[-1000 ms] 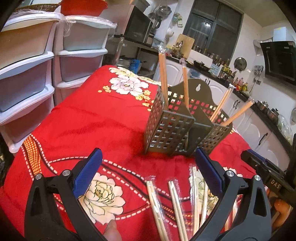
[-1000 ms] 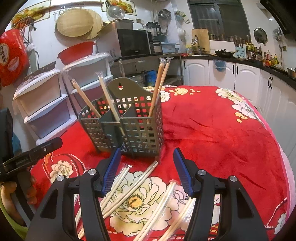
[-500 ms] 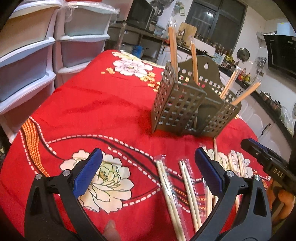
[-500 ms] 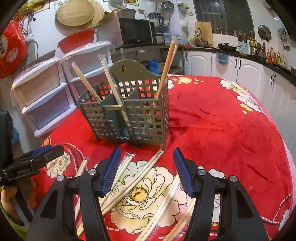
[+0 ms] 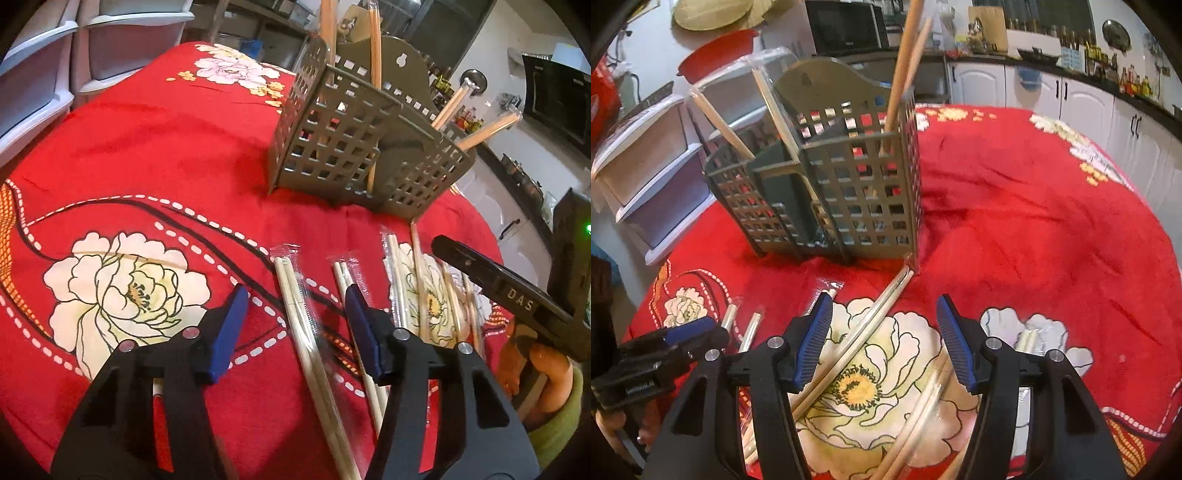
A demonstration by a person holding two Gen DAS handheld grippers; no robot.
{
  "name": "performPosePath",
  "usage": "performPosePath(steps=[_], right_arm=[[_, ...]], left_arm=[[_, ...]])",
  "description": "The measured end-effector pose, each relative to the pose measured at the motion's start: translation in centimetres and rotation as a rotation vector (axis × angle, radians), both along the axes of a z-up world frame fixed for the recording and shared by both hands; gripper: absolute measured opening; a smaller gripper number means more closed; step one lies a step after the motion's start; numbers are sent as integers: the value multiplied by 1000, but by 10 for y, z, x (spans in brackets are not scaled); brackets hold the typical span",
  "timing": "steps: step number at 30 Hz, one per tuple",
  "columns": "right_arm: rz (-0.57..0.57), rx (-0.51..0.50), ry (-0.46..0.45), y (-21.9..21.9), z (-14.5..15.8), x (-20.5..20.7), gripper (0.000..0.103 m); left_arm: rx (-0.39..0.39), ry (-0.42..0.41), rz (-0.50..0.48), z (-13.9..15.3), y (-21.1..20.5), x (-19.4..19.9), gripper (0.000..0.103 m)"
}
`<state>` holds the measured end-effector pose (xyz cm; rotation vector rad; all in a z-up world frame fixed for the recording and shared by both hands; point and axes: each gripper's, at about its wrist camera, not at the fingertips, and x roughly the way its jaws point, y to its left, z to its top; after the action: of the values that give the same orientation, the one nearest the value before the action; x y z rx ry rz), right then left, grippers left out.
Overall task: Organize utensils
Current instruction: 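Close the left tool on a wrapped chopstick pair while the right tool grasps another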
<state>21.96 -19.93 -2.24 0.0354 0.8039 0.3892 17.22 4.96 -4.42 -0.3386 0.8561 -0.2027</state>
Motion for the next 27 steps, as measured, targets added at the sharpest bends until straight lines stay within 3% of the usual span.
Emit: performPosePath(steps=[10, 13, 17, 21, 27], right_arm=[[-35, -67, 57, 20, -18, 29, 51], [-48, -95, 65, 25, -23, 34, 47], [-63, -112, 66, 25, -25, 39, 34], [-55, -92, 70, 19, -25, 42, 25], [-52, 21, 111, -1, -25, 47, 17]], left_arm=[[68, 18, -7, -2, -8, 11, 36], [66, 18, -4, -3, -8, 16, 34], [84, 22, 4, -2, -10, 21, 29], [105, 25, 5, -1, -13, 22, 28], [131, 39, 9, 1, -16, 25, 22]])
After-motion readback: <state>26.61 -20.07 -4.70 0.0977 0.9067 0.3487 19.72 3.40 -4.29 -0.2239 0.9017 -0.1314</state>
